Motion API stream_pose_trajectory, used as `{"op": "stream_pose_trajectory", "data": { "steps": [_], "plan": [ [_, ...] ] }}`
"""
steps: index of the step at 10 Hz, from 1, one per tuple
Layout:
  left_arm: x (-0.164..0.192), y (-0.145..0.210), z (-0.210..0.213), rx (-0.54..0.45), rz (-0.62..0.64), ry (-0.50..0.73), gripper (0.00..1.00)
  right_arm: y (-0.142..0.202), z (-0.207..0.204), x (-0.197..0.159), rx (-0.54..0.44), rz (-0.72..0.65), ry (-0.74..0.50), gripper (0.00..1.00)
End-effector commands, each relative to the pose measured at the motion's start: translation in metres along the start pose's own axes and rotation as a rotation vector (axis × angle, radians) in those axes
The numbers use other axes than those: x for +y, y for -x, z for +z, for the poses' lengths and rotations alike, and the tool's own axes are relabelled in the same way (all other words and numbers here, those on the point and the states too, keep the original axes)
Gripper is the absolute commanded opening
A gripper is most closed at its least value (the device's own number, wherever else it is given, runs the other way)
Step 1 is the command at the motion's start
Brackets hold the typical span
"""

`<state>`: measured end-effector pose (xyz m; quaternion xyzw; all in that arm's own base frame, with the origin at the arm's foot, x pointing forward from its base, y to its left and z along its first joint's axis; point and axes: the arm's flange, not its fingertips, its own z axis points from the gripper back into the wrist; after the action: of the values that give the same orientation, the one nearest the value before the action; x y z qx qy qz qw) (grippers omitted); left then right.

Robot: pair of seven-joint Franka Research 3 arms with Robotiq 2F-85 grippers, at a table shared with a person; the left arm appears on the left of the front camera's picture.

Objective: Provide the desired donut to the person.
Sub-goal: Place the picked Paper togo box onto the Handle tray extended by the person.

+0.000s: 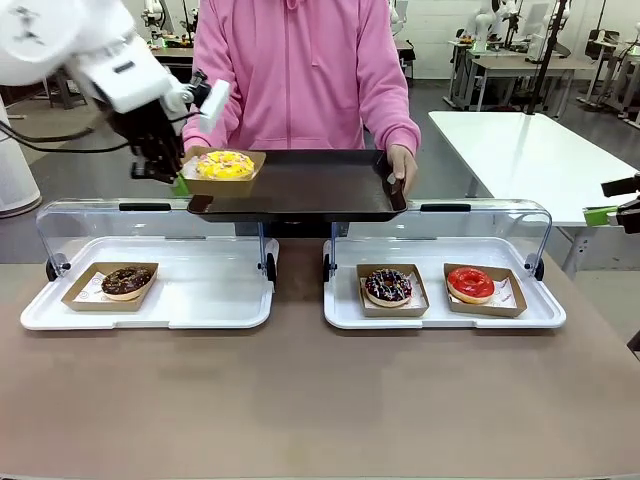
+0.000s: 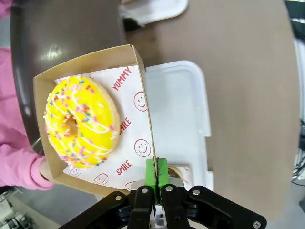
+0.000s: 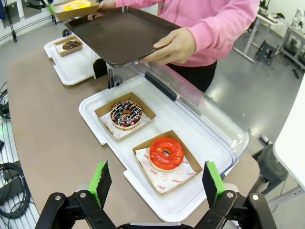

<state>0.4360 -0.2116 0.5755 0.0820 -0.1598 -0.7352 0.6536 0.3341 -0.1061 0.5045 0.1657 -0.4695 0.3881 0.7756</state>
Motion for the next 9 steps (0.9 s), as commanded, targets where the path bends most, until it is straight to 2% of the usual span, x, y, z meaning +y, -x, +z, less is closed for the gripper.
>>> {"op": "stream_pose_trajectory", "data": {
  "steps": [1, 6, 9],
  "plan": [
    [0.032, -0.009, -0.004, 0.036, -0.016, -0.054, 0.02, 0.001, -0.003, -0.002, -0.024, 0.003, -0.011, 1.0],
    [0.064, -0.015, -0.054, 0.061, -0.041, -0.037, 0.02, 0.001, -0.003, -0.002, -0.024, 0.003, -0.011, 1.0],
    [0.07, -0.014, -0.072, 0.021, -0.003, -0.033, 0.02, 0.001, -0.003, -0.002, -0.024, 0.003, -0.011, 1.0]
  ]
}}
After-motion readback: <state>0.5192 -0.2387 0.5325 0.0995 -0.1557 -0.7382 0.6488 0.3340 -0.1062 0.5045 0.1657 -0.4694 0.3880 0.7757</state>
